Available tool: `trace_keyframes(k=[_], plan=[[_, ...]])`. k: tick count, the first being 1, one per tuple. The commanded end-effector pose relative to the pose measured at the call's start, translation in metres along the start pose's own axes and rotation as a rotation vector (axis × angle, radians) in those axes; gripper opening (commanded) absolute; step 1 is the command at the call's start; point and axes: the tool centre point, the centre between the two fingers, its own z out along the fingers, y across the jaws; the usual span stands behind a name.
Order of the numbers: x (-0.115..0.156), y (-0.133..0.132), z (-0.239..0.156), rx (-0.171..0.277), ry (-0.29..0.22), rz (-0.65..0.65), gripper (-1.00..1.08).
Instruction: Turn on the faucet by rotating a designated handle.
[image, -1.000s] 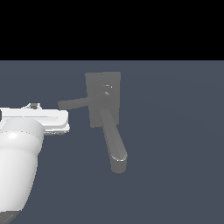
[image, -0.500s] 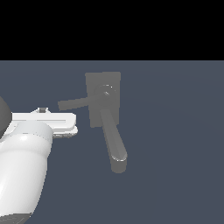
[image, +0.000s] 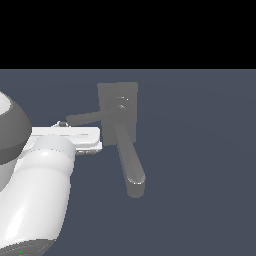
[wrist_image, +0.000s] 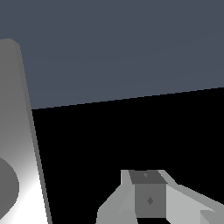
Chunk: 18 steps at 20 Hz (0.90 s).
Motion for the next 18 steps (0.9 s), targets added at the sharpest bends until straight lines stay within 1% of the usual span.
trace_keyframes(k=[1,6,9,14,18], plan=[[0.001,-0.006,-0.001,0.008,0.006,-0.012,-1.0],[0.006,-0.009,-0.005,0.002,0.027,-0.023,-1.0],[0.005,-0.015,-0.007,0.004,0.038,-0.043,-1.0],[0.006,-0.036,-0.012,0.026,0.063,-0.09,-1.0],[0.014,-0.043,-0.015,0.039,0.087,-0.098,-1.0]])
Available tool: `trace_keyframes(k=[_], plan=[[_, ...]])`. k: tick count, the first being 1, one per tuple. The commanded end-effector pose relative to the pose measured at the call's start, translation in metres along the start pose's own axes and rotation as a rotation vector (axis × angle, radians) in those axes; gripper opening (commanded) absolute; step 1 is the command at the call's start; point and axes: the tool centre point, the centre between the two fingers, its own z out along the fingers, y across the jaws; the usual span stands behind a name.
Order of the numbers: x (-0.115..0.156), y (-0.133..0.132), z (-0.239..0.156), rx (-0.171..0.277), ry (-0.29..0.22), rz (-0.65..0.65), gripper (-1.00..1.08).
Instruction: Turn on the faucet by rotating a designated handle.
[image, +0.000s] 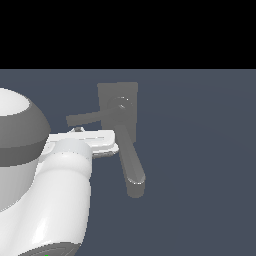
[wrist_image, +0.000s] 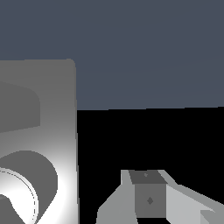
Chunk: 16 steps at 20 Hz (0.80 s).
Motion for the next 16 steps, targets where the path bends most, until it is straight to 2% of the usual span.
trace_keyframes(k=[1,6,16], plan=[[0.004,-0.002,-0.001,0.005,0.012,-0.003,-1.0],[0.004,-0.002,-0.001,0.005,0.012,-0.002,-1.0],[-0.031,0.002,-0.001,0.005,0.012,-0.002,-1.0]])
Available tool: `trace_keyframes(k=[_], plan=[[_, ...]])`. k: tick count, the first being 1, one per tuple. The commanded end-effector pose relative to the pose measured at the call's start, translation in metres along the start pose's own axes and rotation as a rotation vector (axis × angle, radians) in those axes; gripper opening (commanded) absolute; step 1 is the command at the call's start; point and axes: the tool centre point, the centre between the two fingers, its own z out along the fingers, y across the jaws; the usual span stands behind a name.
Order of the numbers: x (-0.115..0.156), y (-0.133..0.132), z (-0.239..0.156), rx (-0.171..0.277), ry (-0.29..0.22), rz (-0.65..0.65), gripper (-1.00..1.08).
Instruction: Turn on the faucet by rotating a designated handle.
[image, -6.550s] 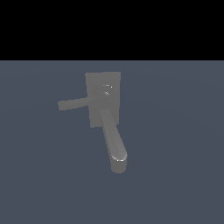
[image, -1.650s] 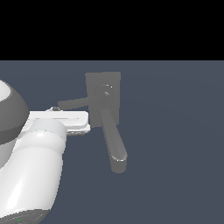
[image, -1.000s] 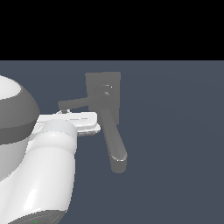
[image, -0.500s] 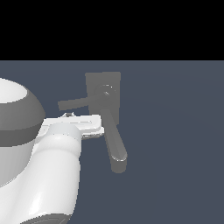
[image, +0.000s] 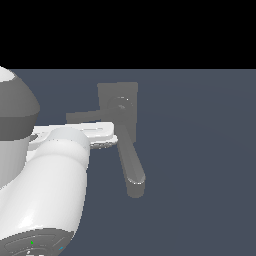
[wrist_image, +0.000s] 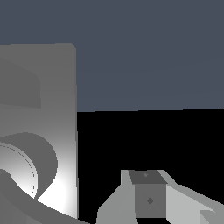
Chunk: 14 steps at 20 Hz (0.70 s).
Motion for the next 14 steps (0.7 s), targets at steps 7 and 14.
trace_keyframes(k=[7,14], plan=[[-0.032,0.003,0.0,0.0,-0.003,0.001,-1.0],[-0.04,0.0,0.0,-0.001,0.005,0.001,-1.0]])
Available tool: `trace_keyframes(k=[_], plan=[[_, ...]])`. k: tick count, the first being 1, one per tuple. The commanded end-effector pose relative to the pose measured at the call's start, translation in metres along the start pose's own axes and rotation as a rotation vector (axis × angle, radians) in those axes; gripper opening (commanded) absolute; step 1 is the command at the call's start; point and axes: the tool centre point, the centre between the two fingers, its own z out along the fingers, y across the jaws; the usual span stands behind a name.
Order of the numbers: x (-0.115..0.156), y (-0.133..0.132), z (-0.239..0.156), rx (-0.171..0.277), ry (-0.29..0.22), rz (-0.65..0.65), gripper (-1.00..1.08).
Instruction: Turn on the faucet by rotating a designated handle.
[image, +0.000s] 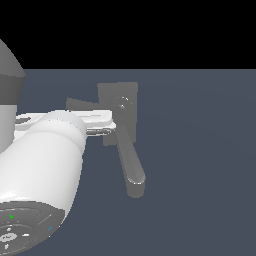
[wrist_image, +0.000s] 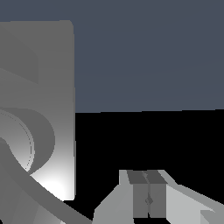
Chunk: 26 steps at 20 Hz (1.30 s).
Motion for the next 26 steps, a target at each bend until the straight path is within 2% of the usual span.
trace_keyframes(k=[1,17,18,19,26], plan=[[-0.011,-0.004,0.0,0.003,-0.007,0.0,-1.0],[-0.066,-0.022,-0.001,0.004,-0.015,-0.001,-1.0],[-0.066,-0.022,-0.001,0.004,-0.015,-0.001,-1.0],[-0.055,-0.02,-0.001,0.003,0.001,0.0,-1.0],[-0.074,-0.039,-0.001,0.003,-0.004,0.0,-1.0]])
